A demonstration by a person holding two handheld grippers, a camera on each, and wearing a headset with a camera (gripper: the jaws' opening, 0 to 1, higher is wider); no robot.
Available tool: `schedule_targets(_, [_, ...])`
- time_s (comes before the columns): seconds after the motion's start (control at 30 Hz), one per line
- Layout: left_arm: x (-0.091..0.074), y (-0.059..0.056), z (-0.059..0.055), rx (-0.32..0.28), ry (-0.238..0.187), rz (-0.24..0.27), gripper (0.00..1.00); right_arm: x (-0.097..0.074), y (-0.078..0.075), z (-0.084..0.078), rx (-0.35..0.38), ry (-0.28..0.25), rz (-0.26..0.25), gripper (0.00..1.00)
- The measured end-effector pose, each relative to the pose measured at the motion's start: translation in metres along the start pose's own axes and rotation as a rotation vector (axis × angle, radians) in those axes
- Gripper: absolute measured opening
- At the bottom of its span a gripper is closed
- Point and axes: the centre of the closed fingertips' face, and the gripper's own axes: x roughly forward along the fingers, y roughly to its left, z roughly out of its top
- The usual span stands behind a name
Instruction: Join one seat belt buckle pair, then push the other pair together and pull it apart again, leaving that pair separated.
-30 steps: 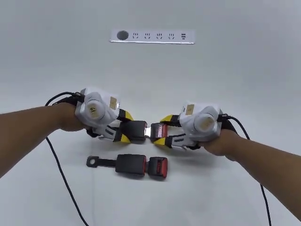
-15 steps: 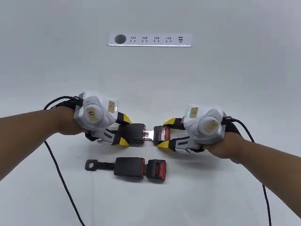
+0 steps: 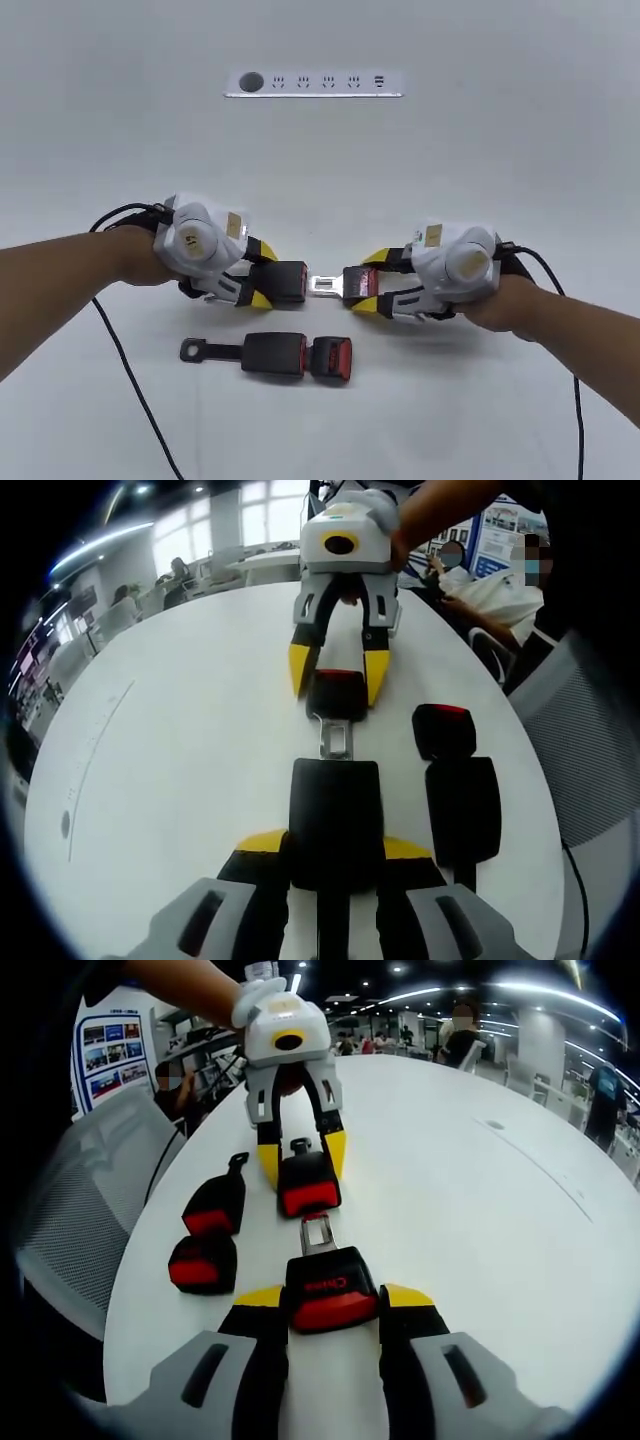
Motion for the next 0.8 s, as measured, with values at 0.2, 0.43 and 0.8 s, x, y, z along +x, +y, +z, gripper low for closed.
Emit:
schedule_targets(0.2, [0.000,-0.001,0.001,0.001,-0.001,-0.001,0.34,-0.011,-0.001,-0.009,-0.001,0.001,-0.002,0.34])
schedule_targets(0.43, [0.000,0.000,0.001,-0.001,-0.003,-0.001,0.34,-0.025,-0.004,-0.019,0.004,0.004,-0.004,0.34])
schedule_targets(0.8, [0.000,-0.001,0.001,0.000,-0.002,-0.002,0.34,-0.041,-0.004,-0.028,0.009,0.007,-0.008,0.34])
